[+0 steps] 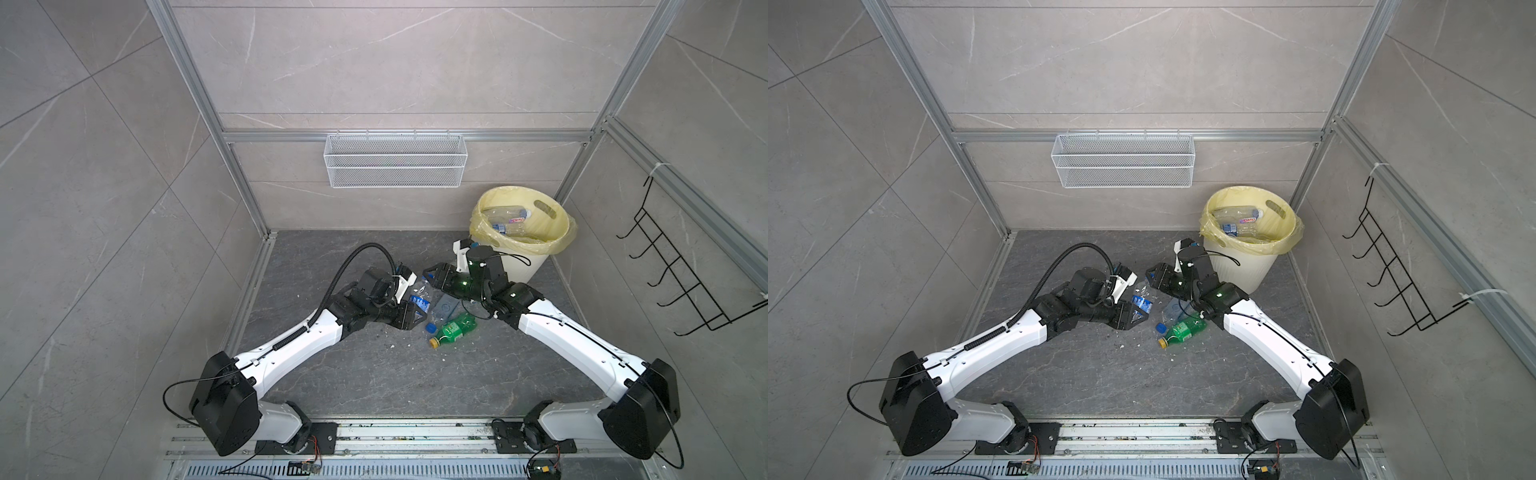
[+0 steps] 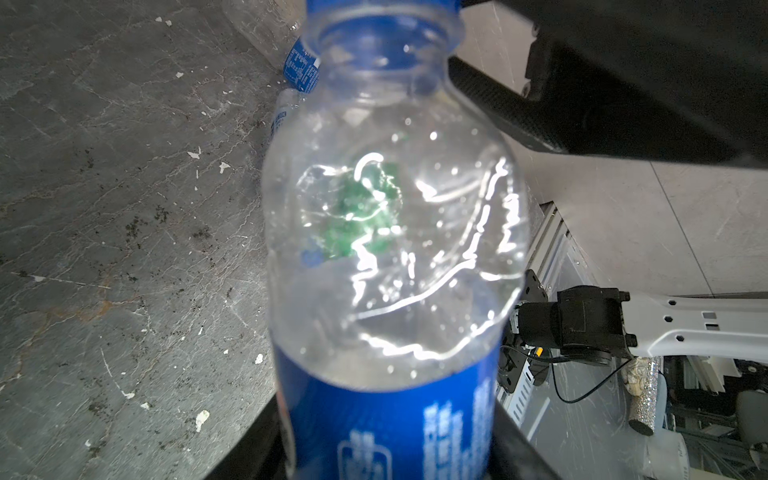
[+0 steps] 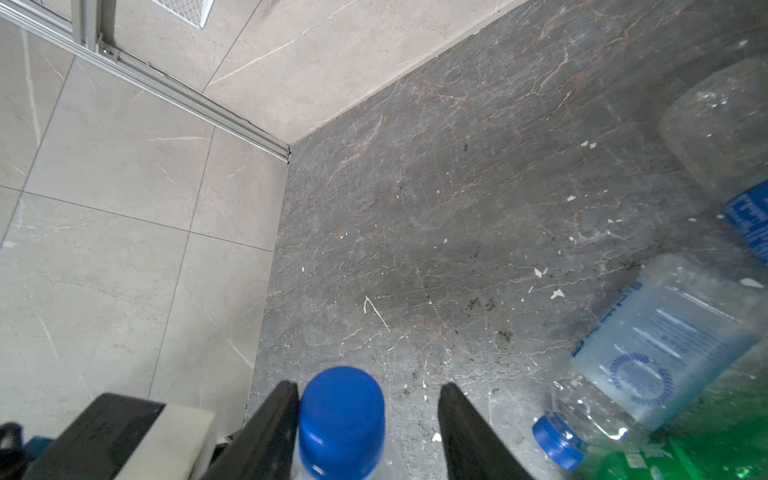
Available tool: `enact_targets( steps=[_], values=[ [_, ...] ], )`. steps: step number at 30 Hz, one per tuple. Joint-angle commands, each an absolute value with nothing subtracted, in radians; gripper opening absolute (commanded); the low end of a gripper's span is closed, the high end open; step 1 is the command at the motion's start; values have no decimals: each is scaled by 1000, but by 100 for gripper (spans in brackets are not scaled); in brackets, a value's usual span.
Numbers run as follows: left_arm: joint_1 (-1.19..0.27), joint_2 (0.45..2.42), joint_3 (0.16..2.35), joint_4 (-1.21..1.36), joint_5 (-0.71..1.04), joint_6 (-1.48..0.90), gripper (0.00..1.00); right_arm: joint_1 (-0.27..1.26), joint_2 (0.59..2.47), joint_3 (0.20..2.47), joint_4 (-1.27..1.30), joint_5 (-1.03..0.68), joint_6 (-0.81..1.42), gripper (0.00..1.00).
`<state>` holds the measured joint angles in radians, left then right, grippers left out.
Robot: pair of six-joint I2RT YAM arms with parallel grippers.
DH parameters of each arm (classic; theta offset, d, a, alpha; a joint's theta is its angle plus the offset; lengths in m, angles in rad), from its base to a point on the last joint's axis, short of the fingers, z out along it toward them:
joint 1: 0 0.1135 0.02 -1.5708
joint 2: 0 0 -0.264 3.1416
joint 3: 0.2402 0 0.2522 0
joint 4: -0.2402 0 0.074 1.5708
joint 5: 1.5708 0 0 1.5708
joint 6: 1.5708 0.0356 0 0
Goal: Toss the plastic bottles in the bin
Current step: 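Grasp the blue-labelled bottle's cap with the right gripper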
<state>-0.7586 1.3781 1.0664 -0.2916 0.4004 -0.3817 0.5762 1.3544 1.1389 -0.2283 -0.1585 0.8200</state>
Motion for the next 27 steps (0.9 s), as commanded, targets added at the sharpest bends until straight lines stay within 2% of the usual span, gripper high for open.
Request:
enact_targets(
  steps=[1,9,17,21,27],
  values=[
    [-758,1365,1072,-253,434,-359,50,575,1372,1133,-188,-185,834,53],
    [-759,1373,1074,-255,437,-362,51,574,1402,1131,-161,-207,843,47],
    [-758,1386,1078,-261,428,-361,57,575,1390,1125,-172,-186,824,27],
    [-758,1391,1092,-285,411,-348,66,572,1385,1135,-197,-147,791,19],
    [-758,1350,1086,-274,346,-349,88,532,1378,1195,-274,-116,725,19]
  ],
)
